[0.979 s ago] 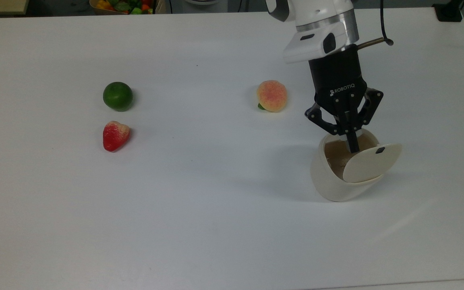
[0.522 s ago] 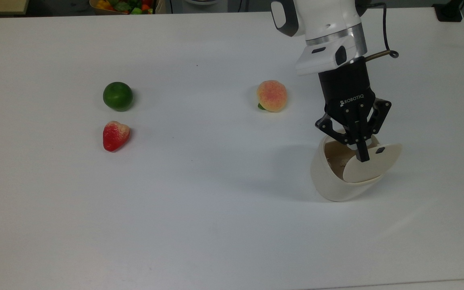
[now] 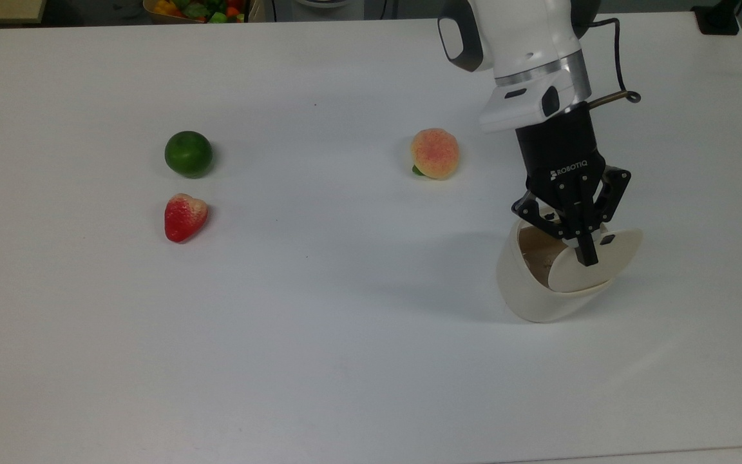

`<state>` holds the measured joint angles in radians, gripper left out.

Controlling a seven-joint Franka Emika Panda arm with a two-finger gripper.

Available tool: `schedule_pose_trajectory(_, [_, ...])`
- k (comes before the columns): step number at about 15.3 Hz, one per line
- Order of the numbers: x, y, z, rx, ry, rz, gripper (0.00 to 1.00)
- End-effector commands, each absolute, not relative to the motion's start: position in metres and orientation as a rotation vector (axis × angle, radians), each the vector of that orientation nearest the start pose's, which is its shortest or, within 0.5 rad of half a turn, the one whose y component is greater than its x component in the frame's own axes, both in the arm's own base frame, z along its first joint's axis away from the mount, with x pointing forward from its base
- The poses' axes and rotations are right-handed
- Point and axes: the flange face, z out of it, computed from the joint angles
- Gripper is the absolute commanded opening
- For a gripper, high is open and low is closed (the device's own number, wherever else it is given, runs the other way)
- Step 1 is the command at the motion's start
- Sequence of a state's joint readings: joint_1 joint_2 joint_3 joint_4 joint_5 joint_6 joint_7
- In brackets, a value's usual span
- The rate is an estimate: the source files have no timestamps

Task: Close garbage bin
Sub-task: 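Lower the gripper against the raised lid edge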

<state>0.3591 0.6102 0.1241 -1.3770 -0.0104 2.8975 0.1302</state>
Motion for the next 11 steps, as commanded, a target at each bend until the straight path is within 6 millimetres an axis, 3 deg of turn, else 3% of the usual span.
schedule_pose_trajectory(1, [0.695,0.333,0.475,-2.525,-0.362,-1.201,0.0])
schedule_pose_trajectory(11, [0.673,0.338,0.461,-2.653,-0.399,-0.927,0.0])
